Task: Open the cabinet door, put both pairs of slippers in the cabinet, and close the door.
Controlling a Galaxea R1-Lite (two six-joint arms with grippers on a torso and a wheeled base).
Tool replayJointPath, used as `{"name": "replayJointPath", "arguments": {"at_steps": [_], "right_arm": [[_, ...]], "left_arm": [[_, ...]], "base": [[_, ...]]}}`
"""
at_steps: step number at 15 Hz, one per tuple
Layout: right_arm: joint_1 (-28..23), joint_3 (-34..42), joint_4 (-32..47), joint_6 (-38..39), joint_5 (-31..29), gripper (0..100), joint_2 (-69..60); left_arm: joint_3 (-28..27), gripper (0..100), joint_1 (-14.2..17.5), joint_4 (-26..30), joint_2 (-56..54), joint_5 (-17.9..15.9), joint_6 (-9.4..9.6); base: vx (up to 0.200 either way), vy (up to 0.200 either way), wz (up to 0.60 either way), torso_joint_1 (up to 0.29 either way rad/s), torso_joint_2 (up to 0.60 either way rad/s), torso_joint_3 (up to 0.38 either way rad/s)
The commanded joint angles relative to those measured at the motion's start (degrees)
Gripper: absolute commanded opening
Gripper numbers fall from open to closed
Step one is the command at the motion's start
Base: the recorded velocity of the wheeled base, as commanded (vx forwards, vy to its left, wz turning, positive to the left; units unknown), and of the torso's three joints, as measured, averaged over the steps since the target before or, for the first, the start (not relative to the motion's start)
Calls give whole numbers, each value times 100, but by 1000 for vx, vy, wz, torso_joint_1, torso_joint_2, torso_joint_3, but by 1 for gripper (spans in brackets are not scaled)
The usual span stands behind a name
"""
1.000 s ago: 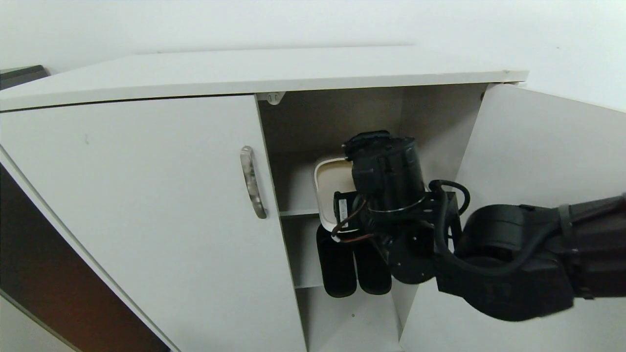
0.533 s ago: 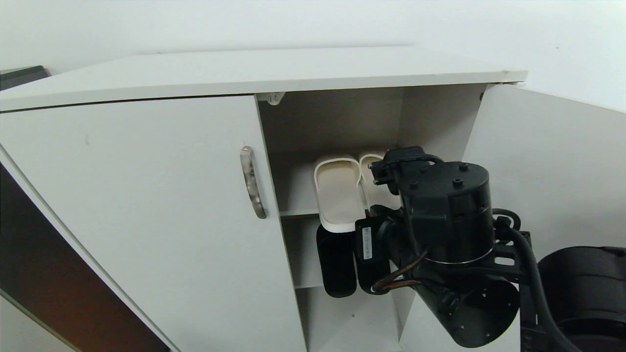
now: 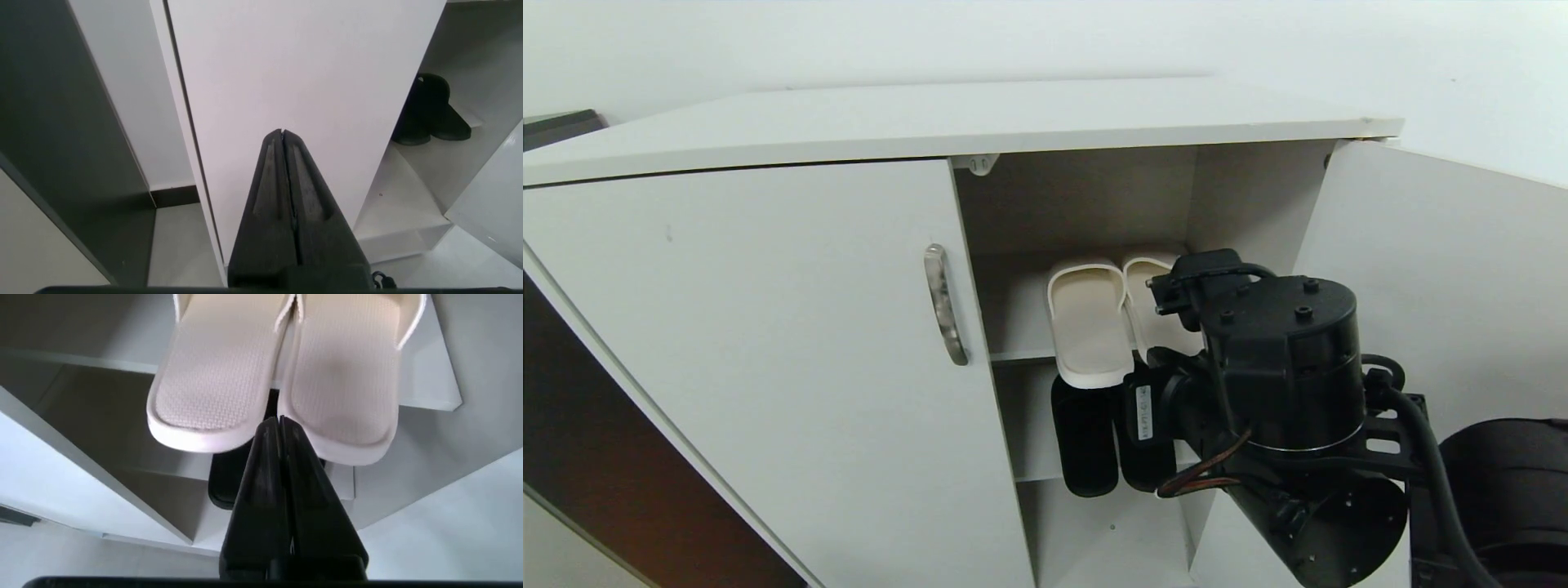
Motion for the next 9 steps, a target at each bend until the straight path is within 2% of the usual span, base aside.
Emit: {"name": "replayJointPath", "arguments": {"at_steps": [1,9], "right_arm": [[5,46,-1,-5,7,0,43],[-4,178,-168,-22,33,0,70]], "left_arm": [[0,0,-7,0,5,0,0],[0,0,-7,0,5,0,0]], "base": [[0,0,0,0,0,0],[-200,0,0,1,2,4]]}}
